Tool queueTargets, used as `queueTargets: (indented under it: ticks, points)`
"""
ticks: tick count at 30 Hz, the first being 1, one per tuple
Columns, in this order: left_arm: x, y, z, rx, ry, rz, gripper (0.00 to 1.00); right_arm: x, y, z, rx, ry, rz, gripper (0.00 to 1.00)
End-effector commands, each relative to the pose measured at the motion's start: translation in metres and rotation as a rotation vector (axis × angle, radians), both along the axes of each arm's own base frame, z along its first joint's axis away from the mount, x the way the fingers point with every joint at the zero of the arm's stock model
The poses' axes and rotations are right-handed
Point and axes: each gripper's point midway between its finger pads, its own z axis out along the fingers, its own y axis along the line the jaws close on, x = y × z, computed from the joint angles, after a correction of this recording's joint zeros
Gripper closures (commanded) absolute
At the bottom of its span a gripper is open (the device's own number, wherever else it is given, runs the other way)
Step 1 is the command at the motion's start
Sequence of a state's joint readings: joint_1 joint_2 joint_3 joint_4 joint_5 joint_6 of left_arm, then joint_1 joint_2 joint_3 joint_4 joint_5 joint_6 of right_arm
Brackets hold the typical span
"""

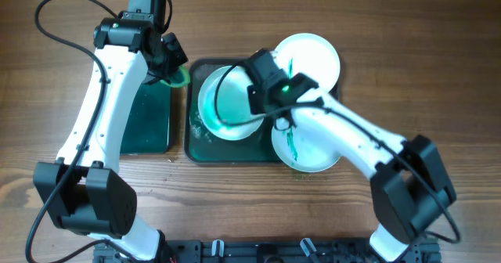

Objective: Clean dirty plates on tray and stack at the side
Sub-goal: 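Lift the left plate with right gripper and set it right of tray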

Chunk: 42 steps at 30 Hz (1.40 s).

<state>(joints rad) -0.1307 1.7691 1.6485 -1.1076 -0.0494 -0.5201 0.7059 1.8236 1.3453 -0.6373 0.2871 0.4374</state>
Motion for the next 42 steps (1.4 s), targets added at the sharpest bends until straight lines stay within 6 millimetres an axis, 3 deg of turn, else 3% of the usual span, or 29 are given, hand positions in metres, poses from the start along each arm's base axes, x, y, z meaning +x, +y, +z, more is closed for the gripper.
queueTargets:
  ticks: [1, 7, 11, 16, 20, 27, 31, 36, 42]
  points:
    - [0.001, -0.003, 0.003, -0.009, -0.008, -0.024, 0.96, 0.012, -0.028, 0.058, -0.238, -0.282, -0.091, 0.96]
    - [-0.001, -0.003, 0.002, -0.008, 0.001, -0.024, 0.96, 0.001, -0.031, 0.107, -0.453, -0.492, -0.086, 0.96]
    - [-0.001, -0.003, 0.002, -0.008, 0.001, -0.024, 0.96, -0.01, -0.039, 0.146, -0.621, -0.667, -0.17, 0.96]
    - [-0.001, -0.003, 0.002, -0.008, 0.002, -0.024, 0.96, -0.028, -0.04, 0.182, -0.741, -0.824, -0.258, 0.96]
    - [-0.001, -0.003, 0.002, -0.008, 0.002, -0.024, 0.96, -0.03, -0.028, 0.185, -0.769, -0.82, -0.208, 0.96]
    - [-0.001, -0.003, 0.002, -0.008, 0.002, -0.024, 0.96, -0.028, -0.025, 0.188, -0.757, -0.826, -0.213, 0.96]
    - [-0.001, -0.003, 0.002, -0.008, 0.002, -0.024, 0.96, -0.024, -0.02, 0.18, -0.727, -0.799, -0.173, 0.96]
    - [-0.001, -0.003, 0.002, -0.008, 0.002, -0.024, 0.96, -0.019, -0.007, 0.158, -0.653, -0.723, -0.068, 0.96]
    - [-0.001, -0.003, 0.002, -0.008, 0.002, -0.024, 0.96, -0.01, 0.004, 0.099, -0.428, -0.461, 0.094, 0.96]
